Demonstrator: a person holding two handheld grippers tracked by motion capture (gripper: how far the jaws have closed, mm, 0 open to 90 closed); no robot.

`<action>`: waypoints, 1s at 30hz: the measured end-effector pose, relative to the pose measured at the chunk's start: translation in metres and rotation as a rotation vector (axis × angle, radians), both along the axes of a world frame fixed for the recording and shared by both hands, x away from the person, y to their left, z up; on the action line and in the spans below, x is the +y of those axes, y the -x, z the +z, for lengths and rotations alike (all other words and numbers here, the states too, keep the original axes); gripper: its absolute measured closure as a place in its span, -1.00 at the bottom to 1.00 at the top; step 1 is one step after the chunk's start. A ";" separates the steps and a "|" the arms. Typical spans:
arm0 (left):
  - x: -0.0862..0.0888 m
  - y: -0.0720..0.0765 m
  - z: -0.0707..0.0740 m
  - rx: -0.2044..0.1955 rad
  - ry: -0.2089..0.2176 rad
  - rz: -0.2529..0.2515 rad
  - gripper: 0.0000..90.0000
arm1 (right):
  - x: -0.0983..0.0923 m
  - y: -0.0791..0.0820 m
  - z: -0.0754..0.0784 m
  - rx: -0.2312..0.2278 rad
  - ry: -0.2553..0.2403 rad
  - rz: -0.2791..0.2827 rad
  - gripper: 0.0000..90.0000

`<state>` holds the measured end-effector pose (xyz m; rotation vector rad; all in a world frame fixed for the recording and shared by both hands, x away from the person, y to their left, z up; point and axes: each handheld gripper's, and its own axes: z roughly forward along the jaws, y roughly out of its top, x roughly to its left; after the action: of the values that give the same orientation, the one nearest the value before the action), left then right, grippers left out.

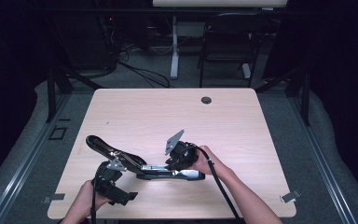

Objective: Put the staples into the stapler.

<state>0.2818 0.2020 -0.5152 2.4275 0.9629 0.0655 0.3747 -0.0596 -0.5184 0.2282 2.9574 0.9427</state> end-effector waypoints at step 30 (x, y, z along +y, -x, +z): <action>0.020 -0.004 0.003 0.008 0.032 0.059 -1.00 | -0.058 0.007 0.028 0.012 0.009 -0.243 -0.64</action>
<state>0.2859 0.2217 -0.5122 2.3720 1.0321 0.0607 0.3681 -0.1179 -0.4904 0.5794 2.8568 0.8983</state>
